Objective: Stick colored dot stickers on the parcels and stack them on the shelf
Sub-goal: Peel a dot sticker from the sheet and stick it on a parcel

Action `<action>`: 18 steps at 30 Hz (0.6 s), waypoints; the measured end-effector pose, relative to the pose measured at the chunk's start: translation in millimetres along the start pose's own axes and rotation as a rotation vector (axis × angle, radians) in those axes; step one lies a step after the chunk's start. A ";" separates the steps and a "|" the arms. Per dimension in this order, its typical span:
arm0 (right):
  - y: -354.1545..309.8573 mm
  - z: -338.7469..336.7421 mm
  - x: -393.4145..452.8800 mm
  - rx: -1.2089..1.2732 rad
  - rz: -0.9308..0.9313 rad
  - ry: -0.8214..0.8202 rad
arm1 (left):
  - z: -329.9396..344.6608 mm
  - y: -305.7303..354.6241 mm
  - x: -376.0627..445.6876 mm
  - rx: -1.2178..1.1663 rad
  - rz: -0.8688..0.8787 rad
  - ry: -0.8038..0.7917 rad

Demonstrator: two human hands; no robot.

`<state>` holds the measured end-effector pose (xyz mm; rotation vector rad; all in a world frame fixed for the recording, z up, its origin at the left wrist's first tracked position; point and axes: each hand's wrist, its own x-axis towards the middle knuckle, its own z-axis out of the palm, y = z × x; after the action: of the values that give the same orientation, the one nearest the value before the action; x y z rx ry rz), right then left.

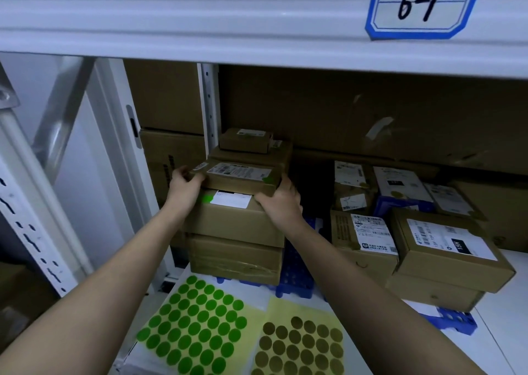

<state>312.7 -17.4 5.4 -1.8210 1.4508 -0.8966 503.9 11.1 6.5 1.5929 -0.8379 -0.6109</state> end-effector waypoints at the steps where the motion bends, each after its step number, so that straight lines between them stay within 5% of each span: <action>1: 0.6 -0.1 -0.3 0.003 -0.004 0.002 | 0.5 -0.6 -0.7 -0.017 0.007 0.004; 13: 10.6 -22.8 -9.8 0.110 -0.120 0.132 | 7.7 10.6 -25.0 0.199 0.407 0.302; 18: 18.7 -52.3 -12.3 0.303 -0.208 0.220 | 39.5 46.1 -67.4 0.340 0.732 0.228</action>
<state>257.4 -12.3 18.2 -1.7043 1.1847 -1.3787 424.0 37.5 40.3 1.4677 -1.2979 0.2429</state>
